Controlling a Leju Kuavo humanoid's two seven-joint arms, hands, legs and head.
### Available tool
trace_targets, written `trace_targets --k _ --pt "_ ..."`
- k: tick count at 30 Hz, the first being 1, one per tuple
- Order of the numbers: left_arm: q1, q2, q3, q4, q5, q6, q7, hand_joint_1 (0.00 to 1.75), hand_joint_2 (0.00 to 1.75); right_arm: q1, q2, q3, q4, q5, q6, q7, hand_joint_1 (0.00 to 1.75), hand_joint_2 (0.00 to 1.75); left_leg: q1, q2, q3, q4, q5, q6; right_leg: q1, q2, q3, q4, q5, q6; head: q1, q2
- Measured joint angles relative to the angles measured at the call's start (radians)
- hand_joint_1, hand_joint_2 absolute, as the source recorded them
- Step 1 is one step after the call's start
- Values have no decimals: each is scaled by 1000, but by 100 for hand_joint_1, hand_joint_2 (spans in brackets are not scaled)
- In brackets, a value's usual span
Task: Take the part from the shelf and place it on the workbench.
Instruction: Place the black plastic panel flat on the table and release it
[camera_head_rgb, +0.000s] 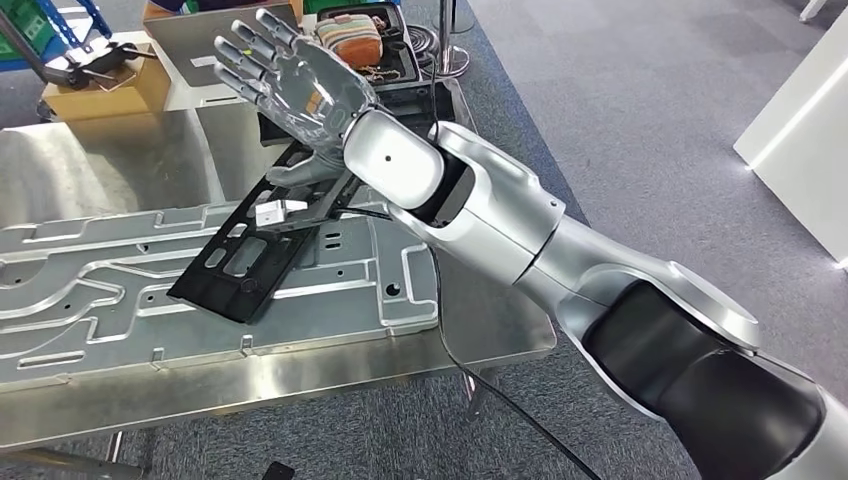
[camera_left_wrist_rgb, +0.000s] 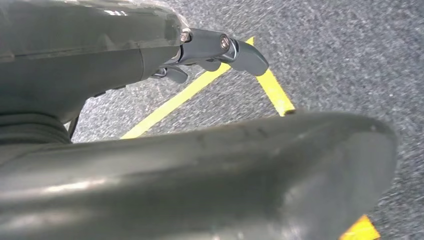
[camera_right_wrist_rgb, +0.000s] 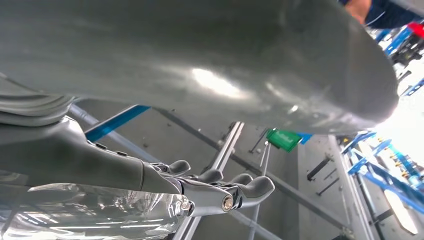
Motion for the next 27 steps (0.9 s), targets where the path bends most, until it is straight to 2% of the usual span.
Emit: trace_targets --k 2,4,6,7,8,10,11,12,13,14,16,17,18,19,20,21,22,23,24,26,27 --pt "0 0 0 0 0 0 0 0 0 11 -3 5 -1 -2 1 1 0 0 2 0 29 14 12 -5 -1 0 -22 4 14 4 0 0" --pt "0 0 0 0 0 0 0 0 0 15 -5 6 -1 -3 1 1 0 0 3 0 61 -16 33 -7 -2 0 -31 7 19 6 0 0" --pt "0 0 0 0 0 0 0 0 0 15 -5 6 -1 -3 1 2 0 0 4 0 67 -24 36 -7 -2 0 -33 7 20 7 0 0" --pt "-1 0 0 0 0 0 0 0 0 16 -6 6 -1 -4 1 2 0 0 4 1 82 -45 42 -8 -2 0 -36 9 21 8 0 0" --pt "-2 0 0 0 0 -1 0 0 0 16 -7 6 -3 -5 1 3 0 0 5 1 116 -96 44 -8 -3 0 -41 14 23 10 0 0" --pt "-4 0 0 0 0 -3 -1 0 0 20 -12 6 -8 -10 0 5 0 0 1 -2 183 -202 48 10 -1 1 -56 21 39 29 0 0" --pt "-5 0 0 0 0 -4 -2 0 0 23 -16 6 -11 -13 -1 6 0 0 0 -2 202 -240 50 24 -1 2 -63 25 44 39 0 0" --pt "-5 -1 0 0 0 -6 -3 0 0 26 -21 6 -13 -14 -2 6 0 0 -2 -1 199 -246 58 39 -1 2 -71 33 37 49 0 0" --pt "-6 -2 0 0 0 -7 -3 0 0 28 -25 6 -13 -15 -2 6 0 0 0 1 192 -249 67 49 -2 2 -82 56 11 53 0 0" --pt "-7 -2 0 0 0 -8 -3 0 0 31 -30 6 -13 -15 -3 6 0 0 1 3 181 -251 78 56 -3 3 -101 102 -31 56 0 0" --pt "-9 -3 0 0 -1 -10 -2 0 0 38 -36 7 -13 -16 -5 6 0 0 -2 4 157 -251 97 63 -4 2 -144 235 -123 60 0 0" --pt "-9 -3 0 0 -1 -11 -1 0 0 45 -39 9 -13 -17 -7 6 0 0 -4 4 144 -250 106 64 -4 2 -156 293 -147 61 0 0" --pt "-9 -3 0 0 -2 -12 0 0 0 52 -41 10 -12 -16 -11 7 0 0 -5 4 132 -250 116 64 -3 2 -154 321 -148 60 0 0" --pt "-10 -4 0 0 -3 -14 1 0 0 59 -42 12 -10 -15 -17 8 0 0 -8 4 119 -250 125 63 -3 2 -133 311 -130 57 0 0" --pt "-11 -5 0 0 -4 -15 2 0 0 64 -42 14 -7 -14 -26 10 0 0 -10 4 108 -249 135 62 -1 3 -93 266 -105 51 0 0" --pt "-13 -6 0 0 -5 -15 4 0 0 67 -41 15 -3 -13 -35 13 0 0 -12 3 98 -249 144 61 2 3 -39 197 -86 42 0 0" --pt "-15 -8 0 0 -6 -16 5 0 0 67 -39 15 1 -12 -44 15 0 0 -14 3 90 -249 153 59 6 2 14 119 -81 34 0 0" --pt "-17 -10 0 0 -6 -16 6 0 0 67 -37 15 5 -12 -51 17 0 0 -15 3 85 -251 162 55 10 1 52 61 -81 29 0 0" --pt "-18 -11 0 0 -7 -16 7 0 0 67 -34 15 10 -12 -58 18 0 0 -14 3 82 -254 172 50 14 1 73 25 -83 25 0 0" --pt "-19 -14 0 0 -5 -16 8 0 0 67 -30 16 26 -11 -71 19 0 0 -12 3 80 -265 190 37 16 -1 74 4 -70 20 -1 0" --pt "-19 -15 0 0 -4 -15 8 0 0 67 -27 16 36 -11 -77 19 0 0 -11 3 76 -265 188 32 14 -4 70 -5 -58 14 0 0"
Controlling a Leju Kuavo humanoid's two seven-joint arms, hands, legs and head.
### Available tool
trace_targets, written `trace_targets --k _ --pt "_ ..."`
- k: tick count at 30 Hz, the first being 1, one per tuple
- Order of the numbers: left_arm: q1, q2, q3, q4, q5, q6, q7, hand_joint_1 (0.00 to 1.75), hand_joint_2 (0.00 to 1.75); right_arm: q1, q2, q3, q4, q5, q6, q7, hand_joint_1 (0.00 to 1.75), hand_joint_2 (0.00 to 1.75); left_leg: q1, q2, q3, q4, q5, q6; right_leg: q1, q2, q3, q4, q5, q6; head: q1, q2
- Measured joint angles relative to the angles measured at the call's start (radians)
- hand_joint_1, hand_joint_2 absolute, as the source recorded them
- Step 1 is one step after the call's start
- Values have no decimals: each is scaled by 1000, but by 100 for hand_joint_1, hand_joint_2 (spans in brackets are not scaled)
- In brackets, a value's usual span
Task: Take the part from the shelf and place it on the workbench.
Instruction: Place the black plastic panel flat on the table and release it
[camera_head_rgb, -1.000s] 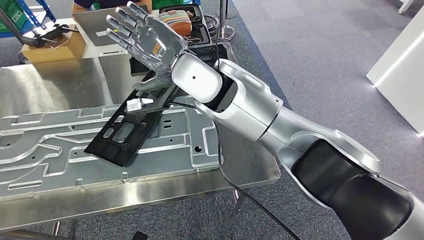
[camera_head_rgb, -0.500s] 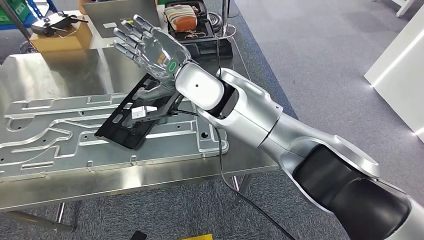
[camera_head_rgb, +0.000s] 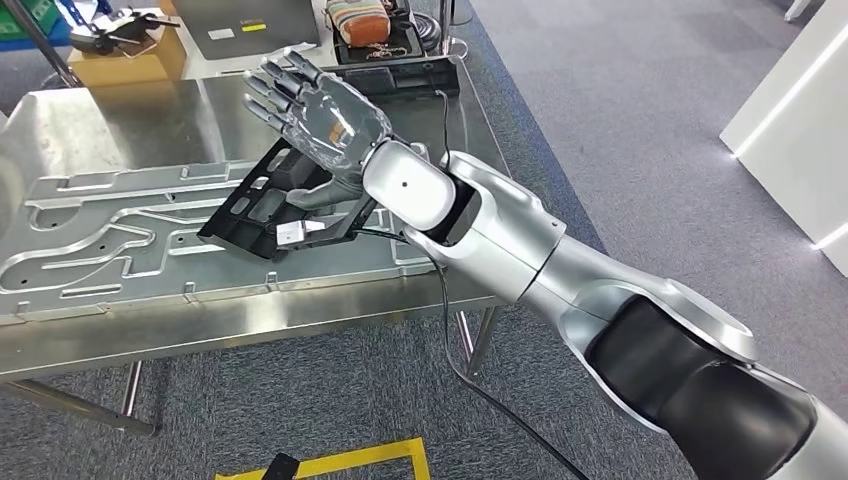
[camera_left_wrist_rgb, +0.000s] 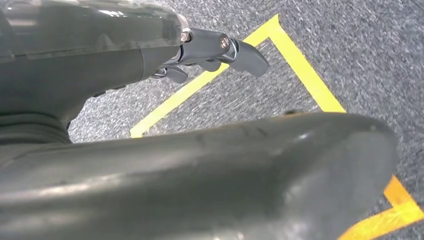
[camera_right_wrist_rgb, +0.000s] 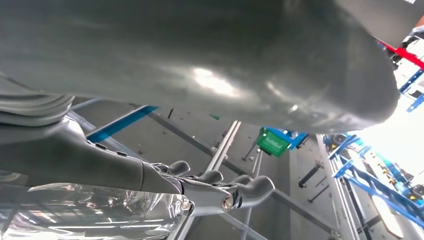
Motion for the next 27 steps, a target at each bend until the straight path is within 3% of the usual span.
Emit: trace_targets --k 1,2,4,5,6,7,9,10,12,13,15,16,17,19,20,21,22,23,25,27 --pt "0 -1 0 0 2 0 0 0 0 0 3 0 10 0 -5 0 0 0 0 0 -8 13 -20 -5 -3 -3 -7 -8 14 -6 0 0" --pt "1 -1 0 0 3 0 0 0 0 0 7 1 18 0 -8 0 0 0 1 0 -20 46 -59 -9 -7 -5 -16 -14 28 -12 0 0" --pt "0 -1 0 0 4 0 1 0 0 0 14 1 33 1 -11 0 0 0 5 0 -51 169 -160 -16 -7 -7 -43 -15 52 -16 0 0" --pt "-1 0 0 0 4 0 2 0 0 0 17 1 40 1 -12 0 0 0 6 0 -62 234 -191 -20 -7 -7 -59 -13 63 -15 0 0" --pt "-2 0 0 0 3 0 3 0 0 1 19 1 49 1 -12 0 0 0 8 0 -62 279 -197 -24 -8 -8 -75 -11 74 -12 0 0" --pt "-3 0 0 0 3 0 5 0 0 0 20 0 57 0 -12 1 0 0 10 0 -47 292 -182 -28 -10 -9 -91 -7 84 -9 0 0" --pt "-5 0 0 0 2 0 7 0 0 -4 20 -4 71 -1 -14 2 0 0 17 0 31 211 -139 -37 -15 -10 -123 8 100 1 0 0" --pt "-6 0 0 0 2 0 8 0 0 -9 20 -8 76 -2 -15 3 0 0 18 -1 83 142 -141 -40 -15 -9 -139 18 106 7 0 0" --pt "-9 0 0 0 2 0 8 0 0 -21 20 -21 84 -6 -15 3 0 0 15 -4 144 48 -166 -29 -14 -8 -158 33 118 20 0 0" --pt "-10 0 0 0 2 0 8 0 0 -27 20 -27 89 -10 -15 2 0 0 11 -6 150 34 -173 -18 -12 -8 -162 35 125 26 0 0" --pt "-9 0 0 0 3 -1 8 0 0 -37 17 -38 100 -20 -12 1 0 0 11 -4 135 34 -160 7 -14 -7 -169 35 133 38 0 0" --pt "-8 0 0 0 3 -2 8 0 0 -42 16 -44 106 -25 -10 0 0 0 11 -2 127 34 -150 18 -16 -6 -175 46 116 42 0 0" --pt "-8 0 1 0 4 -3 7 0 0 -46 14 -51 113 -31 -8 -1 0 0 11 0 116 33 -139 28 -17 -4 -187 76 79 46 0 0" --pt "-8 0 1 0 5 -4 7 0 0 -57 12 -67 129 -40 -7 -3 0 0 8 1 90 33 -116 38 -17 -2 -220 194 -24 51 0 0" --pt "-6 0 1 0 6 -4 7 0 0 -60 12 -73 138 -43 -7 -5 0 0 6 1 76 34 -105 41 -16 -1 -234 262 -62 51 0 0" --pt "-4 0 1 0 6 -4 7 0 0 -62 12 -78 148 -45 -8 -6 0 0 3 1 62 34 -95 42 -15 0 -238 311 -77 50 0 0" --pt "-2 0 1 0 6 -4 7 0 0 -63 12 -80 157 -47 -10 -9 0 0 -1 1 49 35 -85 43 -13 0 -227 329 -71 46 0 0" --pt "0 0 1 0 7 -4 8 0 0 -63 12 -83 166 -48 -12 -11 0 0 -5 0 37 35 -74 44 -10 1 -199 312 -51 37 0 0" --pt "3 -2 1 0 7 -4 8 0 0 -67 14 -90 182 -49 -19 -13 0 0 -13 -2 16 34 -55 44 4 4 -98 187 -21 5 0 0" --pt "6 -5 2 0 8 -3 8 0 0 -71 20 -99 193 -50 -28 -14 0 0 -13 -3 5 30 -35 38 19 6 -13 59 -26 -18 0 0"
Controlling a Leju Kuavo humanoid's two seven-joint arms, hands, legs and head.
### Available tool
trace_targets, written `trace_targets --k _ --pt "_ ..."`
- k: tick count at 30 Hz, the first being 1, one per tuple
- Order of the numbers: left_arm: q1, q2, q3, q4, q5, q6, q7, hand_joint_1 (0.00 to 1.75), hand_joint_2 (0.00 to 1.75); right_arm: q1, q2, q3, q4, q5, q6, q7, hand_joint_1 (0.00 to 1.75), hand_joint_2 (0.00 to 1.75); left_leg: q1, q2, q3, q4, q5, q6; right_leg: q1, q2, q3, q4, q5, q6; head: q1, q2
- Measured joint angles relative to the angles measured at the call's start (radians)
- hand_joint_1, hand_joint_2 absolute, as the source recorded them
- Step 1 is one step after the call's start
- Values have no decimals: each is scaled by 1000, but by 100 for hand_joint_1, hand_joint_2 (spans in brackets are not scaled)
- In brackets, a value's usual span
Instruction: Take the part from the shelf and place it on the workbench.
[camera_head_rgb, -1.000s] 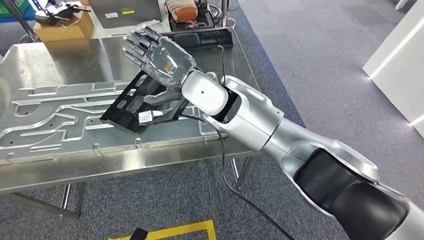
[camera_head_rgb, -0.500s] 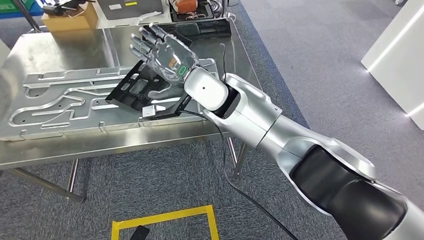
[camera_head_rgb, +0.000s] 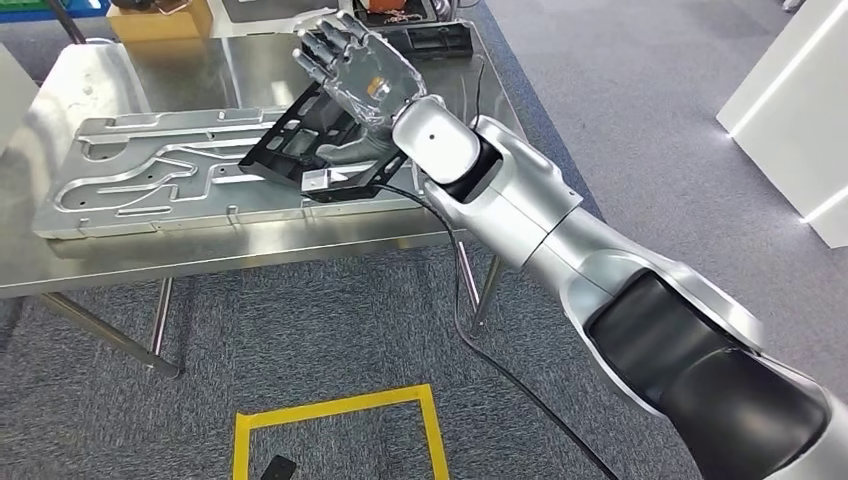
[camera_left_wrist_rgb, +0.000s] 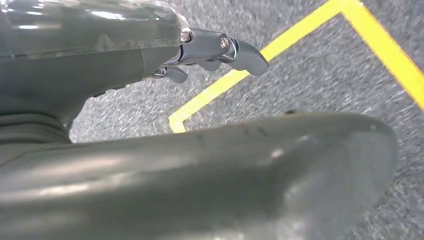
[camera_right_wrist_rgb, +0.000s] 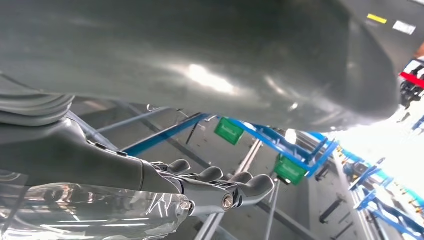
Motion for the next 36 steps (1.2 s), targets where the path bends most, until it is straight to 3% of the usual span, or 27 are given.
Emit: trace_targets --k 2,4,6,8,9,10,12,13,14,16,19,21,23,24,25,26,28,30,32,34,36 --pt "2 -1 1 0 2 0 0 0 0 -1 5 -5 11 0 -6 -3 0 0 5 2 -2 -14 22 -11 9 -1 18 -49 5 -6 0 0" --pt "6 -1 1 0 4 -1 0 0 0 0 9 -5 24 0 -10 -6 0 0 6 1 -8 -19 19 -21 5 -7 14 -75 37 -10 0 0" --pt "12 -1 2 0 5 0 -1 0 0 2 13 -5 38 -3 -14 -11 0 0 8 0 -28 37 -52 -31 -5 -14 1 -97 69 -12 0 0" --pt "16 2 2 0 6 0 -2 0 0 7 18 -5 52 -8 -16 -17 0 0 16 1 -51 157 -143 -43 -7 -16 -27 -97 92 -13 0 0" --pt "17 4 2 0 5 1 -3 0 0 12 20 -5 58 -13 -18 -22 0 0 21 1 -56 212 -160 -50 -9 -16 -43 -94 102 -9 0 0" --pt "17 6 2 0 3 3 -6 0 0 18 21 -6 65 -19 -22 -27 0 0 26 1 -51 246 -153 -58 -13 -17 -61 -89 112 -4 0 0" --pt "18 7 2 0 -4 9 -14 0 0 31 22 -11 75 -39 -35 -41 0 0 36 2 -2 223 -94 -75 -24 -18 -99 -72 126 9 0 0" --pt "18 8 2 0 -8 12 -17 0 0 39 22 -17 78 -50 -45 -49 0 0 40 2 39 172 -87 -85 -28 -18 -118 -60 132 16 0 0" --pt "18 8 2 0 -11 15 -18 0 0 47 22 -25 79 -61 -56 -55 0 0 41 0 85 107 -98 -87 -31 -17 -135 -46 136 23 0 0" --pt "17 9 2 0 -15 19 -21 0 0 67 21 -44 79 -83 -86 -66 0 0 37 -2 139 21 -146 -72 -28 -16 -156 -27 146 35 0 0" --pt "17 9 2 0 -15 21 -27 0 0 105 17 -72 77 -117 -120 -82 0 0 34 0 140 8 -146 -33 -31 -14 -162 -18 150 51 0 0" --pt "16 10 2 0 -15 23 -29 0 0 134 9 -93 68 -148 -138 -98 0 0 34 3 130 6 -132 -14 -35 -12 -186 43 101 60 1 0" --pt "15 10 2 0 -13 25 -31 0 0 176 -1 -121 50 -193 -161 -121 0 0 32 4 118 6 -120 -6 -35 -10 -232 174 23 66 1 0" --pt "15 10 2 0 -11 27 -31 0 0 202 -5 -136 39 -215 -172 -133 0 0 30 3 112 7 -116 -4 -35 -10 -249 230 -2 66 0 0" --pt "16 10 2 0 -9 28 -32 0 0 230 -8 -150 26 -235 -181 -144 0 0 29 3 108 7 -112 -4 -35 -9 -250 256 -10 65 0 0" --pt "16 11 2 0 -7 29 -33 0 0 259 -11 -165 11 -253 -187 -156 0 0 26 2 104 7 -109 -4 -34 -9 -232 241 -1 60 0 0" --pt "15 11 2 0 -3 32 -36 0 0 312 -18 -198 -27 -292 -195 -184 0 0 23 0 101 6 -105 -5 -27 -6 -150 117 44 41 0 0" --pt "13 9 2 0 2 37 -41 0 0 371 -21 -234 -71 -336 -206 -220 0 0 21 1 98 6 -101 -12 -17 -5 -84 4 69 21 1 0" --pt "9 8 3 0 8 41 -47 0 0 442 -21 -262 -108 -377 -223 -258 0 0 24 3 97 2 -96 -23 -10 -5 -70 -25 71 14 1 0" --pt "7 7 4 0 14 44 -50 0 0 512 -21 -279 -135 -403 -239 -287 0 0 25 4 97 0 -98 -34 -13 -7 -65 -41 80 12 1 0" --pt "5 8 8 0 19 46 -52 0 0 572 -18 -290 -157 -419 -251 -303 0 0 23 4 82 35 -129 -42 -20 -11 -60 -59 91 9 2 0"
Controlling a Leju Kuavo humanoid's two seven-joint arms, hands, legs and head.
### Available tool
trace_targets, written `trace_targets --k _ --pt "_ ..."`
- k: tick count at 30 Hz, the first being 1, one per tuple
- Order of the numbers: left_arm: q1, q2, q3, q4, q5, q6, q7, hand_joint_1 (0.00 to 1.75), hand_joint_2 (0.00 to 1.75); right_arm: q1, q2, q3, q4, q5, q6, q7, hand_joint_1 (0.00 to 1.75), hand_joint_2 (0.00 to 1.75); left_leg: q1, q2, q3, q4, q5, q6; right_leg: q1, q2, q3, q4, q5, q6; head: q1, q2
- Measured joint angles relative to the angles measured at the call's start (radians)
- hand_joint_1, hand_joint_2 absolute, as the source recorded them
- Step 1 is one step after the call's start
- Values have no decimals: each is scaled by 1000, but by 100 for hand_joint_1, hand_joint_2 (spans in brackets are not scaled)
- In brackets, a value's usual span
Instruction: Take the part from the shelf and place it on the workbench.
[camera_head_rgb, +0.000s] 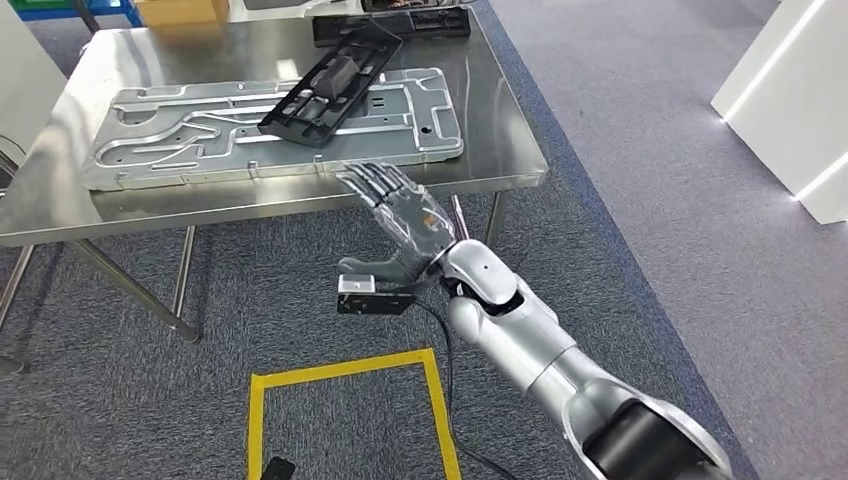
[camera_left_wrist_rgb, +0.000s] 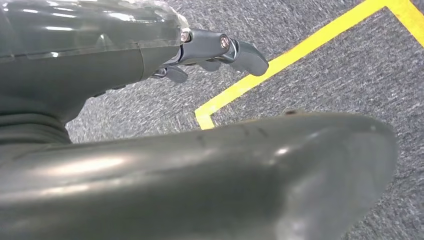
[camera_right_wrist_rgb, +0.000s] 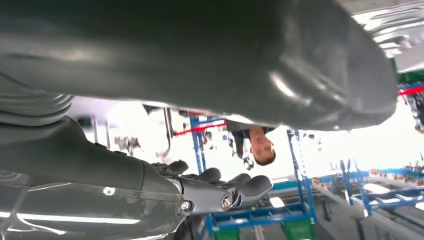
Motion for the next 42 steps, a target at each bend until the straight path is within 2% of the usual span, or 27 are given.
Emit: trace_targets --k 3,4,5,6,8,10,12,14,16,18,19,20,21,22,24,26,28,30,32,33,34,35,36,37,39,41,42 --pt "0 4 11 0 11 2 -5 0 0 86 12 -13 -15 -22 -26 -17 0 0 1 0 -74 175 -89 -8 1 -7 -5 -3 4 -5 0 0" --pt "1 5 14 0 11 2 -10 0 0 117 17 -19 -16 -26 -43 -22 0 0 1 0 -89 214 -99 -10 1 -11 -7 -1 5 -5 0 0" --pt "3 5 15 0 10 1 -16 0 0 147 21 -25 -16 -27 -60 -26 0 0 1 1 -87 216 -89 -11 1 -16 -9 2 4 -5 0 0" --pt "4 5 16 0 6 0 -23 0 0 170 25 -30 -14 -26 -76 -29 0 0 2 3 -67 179 -65 -13 1 -21 -12 6 4 -4 0 0" --pt "2 0 16 0 -1 3 -28 0 0 198 36 -40 -9 -21 -103 -34 0 0 -1 27 -1 51 -11 -11 2 -30 -20 21 0 1 0 0" --pt "-2 -10 16 0 -1 9 -29 0 0 225 48 -55 -1 -14 -126 -40 0 0 -5 43 34 -24 8 2 7 -40 -27 34 -3 11 0 0" --pt "0 -16 16 0 4 14 -30 0 0 261 58 -66 8 -7 -140 -45 0 0 -7 30 32 -32 12 19 8 -54 -28 36 0 20 0 0" --pt "4 -19 16 0 9 14 -32 0 0 288 69 -72 16 -1 -149 -49 0 0 -6 17 27 -37 23 31 3 -45 -34 48 -13 33 0 0" --pt "5 -20 17 0 10 15 -34 0 0 308 75 -80 22 6 -158 -47 0 0 -3 7 19 -40 34 42 -3 -15 -64 124 -72 46 0 0" --pt "6 -21 17 0 11 15 -35 0 0 333 77 -89 27 20 -166 -39 0 0 -3 -9 9 -39 41 46 -7 1 -111 247 -141 52 0 0" --pt "8 -21 17 0 11 14 -35 0 0 347 78 -92 29 28 -168 -35 0 0 -3 -19 5 -39 45 45 -9 3 -123 287 -156 54 0 0" --pt "10 -21 17 0 10 14 -35 0 0 359 80 -94 31 36 -170 -31 0 0 -3 -29 1 -39 48 43 -11 4 -120 293 -152 54 0 0" --pt "12 -21 18 0 10 13 -35 0 0 368 82 -96 33 43 -170 -27 0 0 -3 -40 -2 -39 51 40 -13 7 -98 262 -133 52 0 0" --pt "13 -21 18 0 9 12 -35 0 0 372 85 -98 33 48 -171 -24 0 0 -3 -50 -4 -39 54 36 -14 17 -61 201 -104 48 0 0" --pt "12 -22 18 0 6 11 -34 0 0 376 91 -104 33 54 -172 -20 0 0 -3 -67 -7 -38 59 28 -15 56 10 76 -66 38 0 0" --pt "12 -23 18 0 2 11 -32 0 0 383 94 -112 34 57 -173 -18 0 0 0 -80 -11 -40 65 16 -11 73 34 29 -60 31 0 0" --pt "19 -21 18 0 -2 10 -29 0 0 393 98 -118 33 62 -173 -16 0 0 3 -89 -16 -44 70 2 -9 55 35 22 -52 21 0 0" --pt "27 -16 18 0 -4 10 -31 0 0 400 105 -122 32 68 -174 -17 0 0 3 -61 -30 -15 46 -6 -11 36 36 10 -41 6 0 0" --pt "30 -12 18 0 -6 9 -32 0 0 410 109 -128 32 74 -176 -16 0 0 2 -24 -73 89 -21 -12 -9 12 34 4 -36 -4 0 0" --pt "31 -10 18 0 -8 8 -32 0 0 416 109 -131 32 77 -177 -14 0 0 3 -16 -100 156 -56 -16 -7 -2 31 4 -36 -6 0 0" --pt "32 -8 18 0 -11 7 -31 0 0 422 109 -136 32 83 -179 -11 0 0 3 -13 -119 207 -77 -19 -5 -16 28 5 -35 -6 0 0" --pt "34 -7 18 0 -15 5 -29 0 0 429 110 -139 32 89 -180 -7 0 0 3 -10 -121 227 -81 -21 -3 -30 26 7 -35 -7 0 0" --pt "35 -5 18 0 -19 3 -28 0 0 434 110 -143 31 95 -180 -3 0 0 3 -6 -102 206 -67 -21 -2 -43 24 9 -35 -7 0 0" --pt "37 -4 17 0 -22 0 -27 0 0 438 110 -145 30 99 -181 -1 0 0 3 3 -65 150 -40 -19 -1 -54 23 11 -36 -6 0 0" --pt "35 -1 17 0 -26 -3 -25 0 0 444 110 -152 22 106 -181 1 0 0 -2 40 15 14 0 -9 4 -75 21 20 -39 -1 0 0" --pt "33 1 16 0 -27 -6 -23 0 0 451 111 -159 9 115 -181 2 0 0 -9 58 44 -46 10 4 9 -92 19 25 -40 8 0 0" --pt "34 2 16 0 -27 -7 -22 0 0 456 111 -162 3 120 -180 2 0 0 -11 49 41 -47 13 11 10 -100 19 26 -39 12 0 0"
